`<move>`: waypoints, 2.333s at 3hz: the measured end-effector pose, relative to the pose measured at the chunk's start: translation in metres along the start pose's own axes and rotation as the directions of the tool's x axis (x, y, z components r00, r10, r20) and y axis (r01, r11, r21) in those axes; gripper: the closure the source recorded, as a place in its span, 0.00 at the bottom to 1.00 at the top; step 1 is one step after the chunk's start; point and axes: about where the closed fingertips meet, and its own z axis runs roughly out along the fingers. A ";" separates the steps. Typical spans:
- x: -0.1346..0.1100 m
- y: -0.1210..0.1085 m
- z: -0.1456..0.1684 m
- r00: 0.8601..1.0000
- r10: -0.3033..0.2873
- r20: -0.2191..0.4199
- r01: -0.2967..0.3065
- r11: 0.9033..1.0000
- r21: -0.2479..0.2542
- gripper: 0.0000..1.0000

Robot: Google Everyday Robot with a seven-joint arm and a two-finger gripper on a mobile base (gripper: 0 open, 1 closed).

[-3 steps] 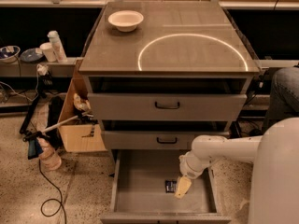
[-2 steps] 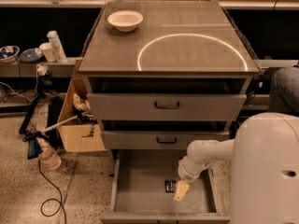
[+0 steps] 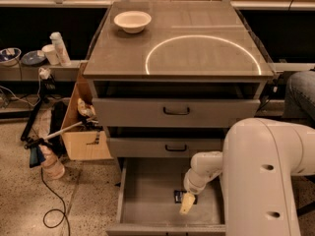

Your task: Pick rxbar chocolate from bottom drawer and place on counter

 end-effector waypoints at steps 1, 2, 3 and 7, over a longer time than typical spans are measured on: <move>-0.005 -0.009 0.034 1.000 -0.004 0.004 0.004 0.999 -0.037 0.00; -0.014 -0.029 0.068 1.000 -0.007 -0.004 0.007 0.998 -0.067 0.00; -0.014 -0.027 0.070 1.000 -0.006 -0.011 0.005 0.998 -0.063 0.00; -0.018 -0.064 0.089 0.999 -0.038 -0.017 0.039 0.995 0.093 0.00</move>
Offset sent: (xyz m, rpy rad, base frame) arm 0.0337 0.0220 -0.0642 0.0319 0.0588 0.0242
